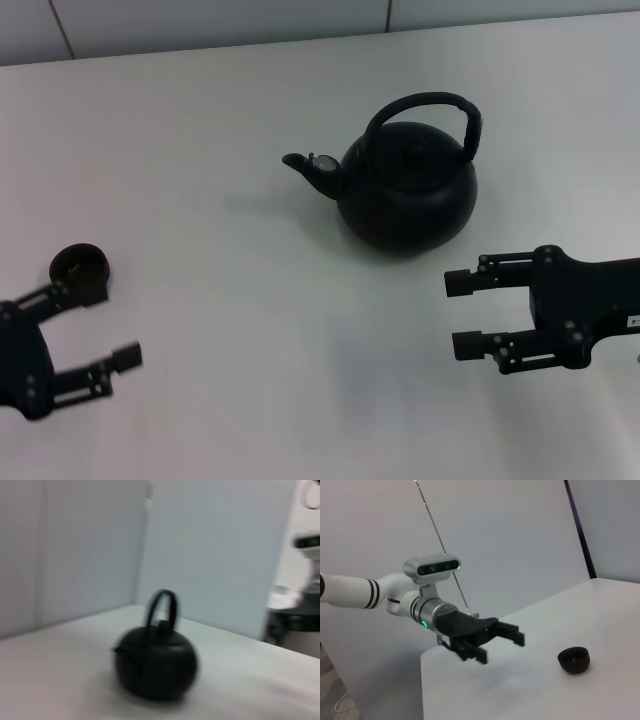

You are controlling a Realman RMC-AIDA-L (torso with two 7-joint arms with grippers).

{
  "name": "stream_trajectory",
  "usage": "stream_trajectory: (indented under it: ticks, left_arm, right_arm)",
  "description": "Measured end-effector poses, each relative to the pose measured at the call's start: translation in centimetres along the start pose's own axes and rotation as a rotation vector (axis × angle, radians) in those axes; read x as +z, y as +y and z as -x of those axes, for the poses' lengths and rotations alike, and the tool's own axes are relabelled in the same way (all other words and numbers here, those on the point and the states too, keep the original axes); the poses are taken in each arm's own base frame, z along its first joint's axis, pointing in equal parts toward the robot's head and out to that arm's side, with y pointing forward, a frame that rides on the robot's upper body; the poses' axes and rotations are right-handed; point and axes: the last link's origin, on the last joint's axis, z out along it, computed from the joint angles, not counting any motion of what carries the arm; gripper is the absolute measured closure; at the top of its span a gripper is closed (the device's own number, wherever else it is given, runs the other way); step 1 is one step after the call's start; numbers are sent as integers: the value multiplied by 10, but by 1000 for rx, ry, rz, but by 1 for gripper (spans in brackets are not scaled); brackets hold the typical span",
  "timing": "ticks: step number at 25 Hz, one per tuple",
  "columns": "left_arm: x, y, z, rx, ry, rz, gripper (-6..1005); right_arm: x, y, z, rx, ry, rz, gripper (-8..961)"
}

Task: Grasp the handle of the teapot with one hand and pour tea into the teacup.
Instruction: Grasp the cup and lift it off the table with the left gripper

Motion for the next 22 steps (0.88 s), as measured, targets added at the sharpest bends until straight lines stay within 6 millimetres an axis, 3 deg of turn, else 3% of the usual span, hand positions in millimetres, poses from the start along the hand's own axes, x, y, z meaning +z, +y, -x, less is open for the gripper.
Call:
stream_trajectory:
  ticks: [10, 22]
  left_arm:
    - [3, -26, 11, -50, 35, -218, 135]
    - [14, -50, 17, -67, -10, -327, 137]
  right_arm:
    - [3, -3, 5, -16, -4, 6, 239]
    - [2, -5, 10, -31, -16, 0, 239]
